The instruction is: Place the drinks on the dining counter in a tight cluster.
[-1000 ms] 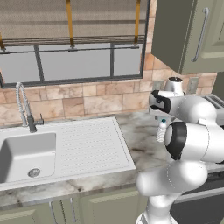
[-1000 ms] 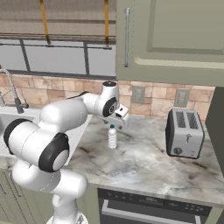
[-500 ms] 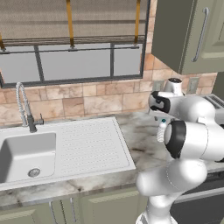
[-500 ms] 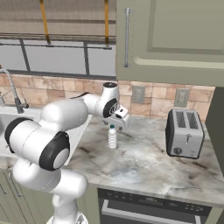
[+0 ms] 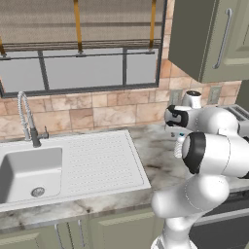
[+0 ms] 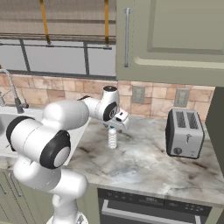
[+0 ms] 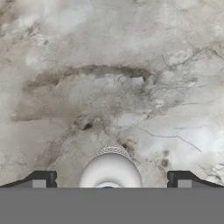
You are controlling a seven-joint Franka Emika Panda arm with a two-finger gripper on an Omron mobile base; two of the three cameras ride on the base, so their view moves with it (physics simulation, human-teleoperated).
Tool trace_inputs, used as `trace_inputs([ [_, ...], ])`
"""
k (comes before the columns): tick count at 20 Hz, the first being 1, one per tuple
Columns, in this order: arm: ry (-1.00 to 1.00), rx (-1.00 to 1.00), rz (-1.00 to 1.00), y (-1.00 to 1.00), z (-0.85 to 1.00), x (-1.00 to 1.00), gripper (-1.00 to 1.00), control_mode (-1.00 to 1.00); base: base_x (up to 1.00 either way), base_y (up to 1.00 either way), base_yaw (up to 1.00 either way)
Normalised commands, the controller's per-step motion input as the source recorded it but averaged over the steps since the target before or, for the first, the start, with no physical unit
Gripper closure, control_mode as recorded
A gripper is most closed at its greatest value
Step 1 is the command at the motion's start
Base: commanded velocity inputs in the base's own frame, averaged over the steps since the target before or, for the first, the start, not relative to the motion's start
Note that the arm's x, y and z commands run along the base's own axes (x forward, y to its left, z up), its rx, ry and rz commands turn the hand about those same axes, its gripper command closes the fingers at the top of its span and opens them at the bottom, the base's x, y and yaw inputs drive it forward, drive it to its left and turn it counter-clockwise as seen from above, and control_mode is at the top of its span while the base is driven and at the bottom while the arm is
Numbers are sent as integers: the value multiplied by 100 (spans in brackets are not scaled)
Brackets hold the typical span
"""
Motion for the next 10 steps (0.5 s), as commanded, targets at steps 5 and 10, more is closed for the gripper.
trace_inputs([
  [5,0,0,0,0,-10,0,-100,-100,0,0,0],
  [10,0,0,0,0,0,0,-100,-100,0,0,0],
])
